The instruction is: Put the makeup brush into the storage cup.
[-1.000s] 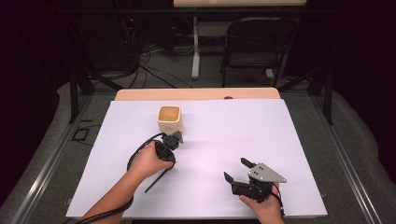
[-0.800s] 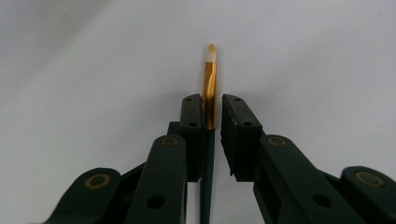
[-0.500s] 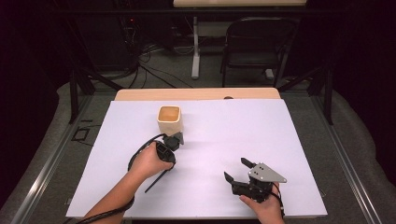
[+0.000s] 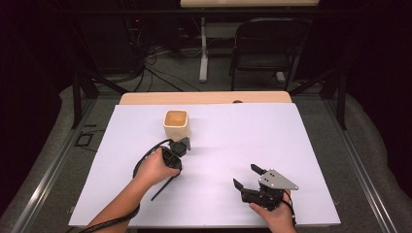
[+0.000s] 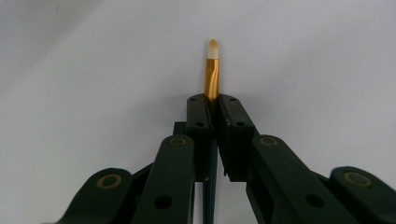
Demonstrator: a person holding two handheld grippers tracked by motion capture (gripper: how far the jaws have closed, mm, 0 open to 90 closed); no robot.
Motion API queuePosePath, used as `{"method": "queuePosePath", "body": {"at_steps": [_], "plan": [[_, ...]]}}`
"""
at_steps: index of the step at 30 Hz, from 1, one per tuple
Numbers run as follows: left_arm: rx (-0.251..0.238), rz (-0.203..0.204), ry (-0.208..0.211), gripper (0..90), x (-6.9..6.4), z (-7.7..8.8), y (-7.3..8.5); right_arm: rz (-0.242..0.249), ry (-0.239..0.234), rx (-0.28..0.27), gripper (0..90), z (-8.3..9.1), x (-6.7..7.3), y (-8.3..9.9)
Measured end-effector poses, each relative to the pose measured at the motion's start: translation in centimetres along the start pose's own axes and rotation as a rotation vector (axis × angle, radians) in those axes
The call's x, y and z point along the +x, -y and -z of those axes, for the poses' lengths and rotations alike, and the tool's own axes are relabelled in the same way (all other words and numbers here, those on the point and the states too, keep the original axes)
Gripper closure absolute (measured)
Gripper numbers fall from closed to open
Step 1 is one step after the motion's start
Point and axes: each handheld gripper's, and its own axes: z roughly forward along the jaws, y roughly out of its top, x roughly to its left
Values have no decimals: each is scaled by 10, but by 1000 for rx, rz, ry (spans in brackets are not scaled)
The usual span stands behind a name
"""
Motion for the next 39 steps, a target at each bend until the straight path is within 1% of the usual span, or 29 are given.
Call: {"method": "queuePosePath", "body": {"at_steps": [7,21,31,32,39], "plan": [[1,0,4,835,0,0,0,1,1,1,201,0,0,0],[8,-7,-5,836,-1,1,0,0,2,0,201,0,0,0],[-13,-11,-6,837,0,13,1,1,3,0,201,0,-1,0],[-14,-11,-12,837,0,15,1,1,3,-3,201,0,0,0],[-21,-7,-18,838,1,19,2,0,3,1,202,0,0,0]]}}
